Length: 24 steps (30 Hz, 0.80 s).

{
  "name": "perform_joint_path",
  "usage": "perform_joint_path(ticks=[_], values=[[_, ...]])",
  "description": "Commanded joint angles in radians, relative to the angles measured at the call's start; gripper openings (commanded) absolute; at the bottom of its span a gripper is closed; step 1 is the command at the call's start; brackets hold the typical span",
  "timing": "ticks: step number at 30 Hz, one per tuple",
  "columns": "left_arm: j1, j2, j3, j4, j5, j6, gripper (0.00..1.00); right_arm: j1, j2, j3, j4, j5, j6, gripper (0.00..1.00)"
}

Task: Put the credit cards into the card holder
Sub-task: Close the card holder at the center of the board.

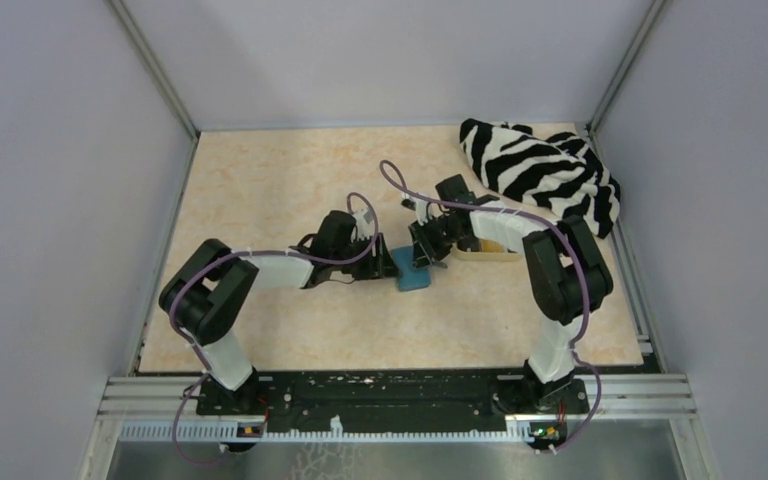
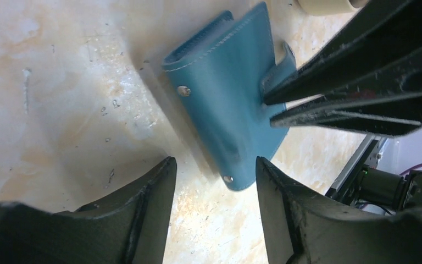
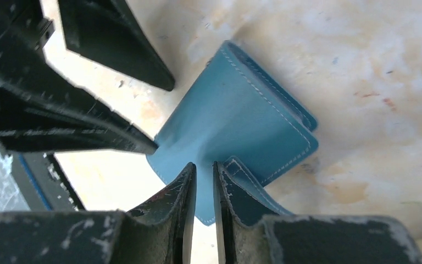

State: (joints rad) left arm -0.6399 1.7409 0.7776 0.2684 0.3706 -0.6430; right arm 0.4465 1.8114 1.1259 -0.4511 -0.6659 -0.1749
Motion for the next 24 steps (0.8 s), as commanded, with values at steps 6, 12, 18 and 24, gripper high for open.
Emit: perform_joint_path(ticks=[6,12,18,24], values=[[0.034,0.074,-0.037,0.170,0.147,-0.078,0.66,-0.005,0.052,0.078,-0.060,0.149,-0.046,0.17],[0.031,0.164,-0.070,0.378,0.212,-0.219,0.71,-0.013,0.078,0.087,-0.075,0.117,-0.041,0.16],[-0.004,0.218,-0.086,0.454,0.103,-0.308,0.69,-0.026,0.088,0.090,-0.082,0.099,-0.035,0.15],[-0.024,0.282,-0.097,0.576,0.033,-0.384,0.49,-0.029,0.088,0.095,-0.090,0.075,-0.033,0.15]])
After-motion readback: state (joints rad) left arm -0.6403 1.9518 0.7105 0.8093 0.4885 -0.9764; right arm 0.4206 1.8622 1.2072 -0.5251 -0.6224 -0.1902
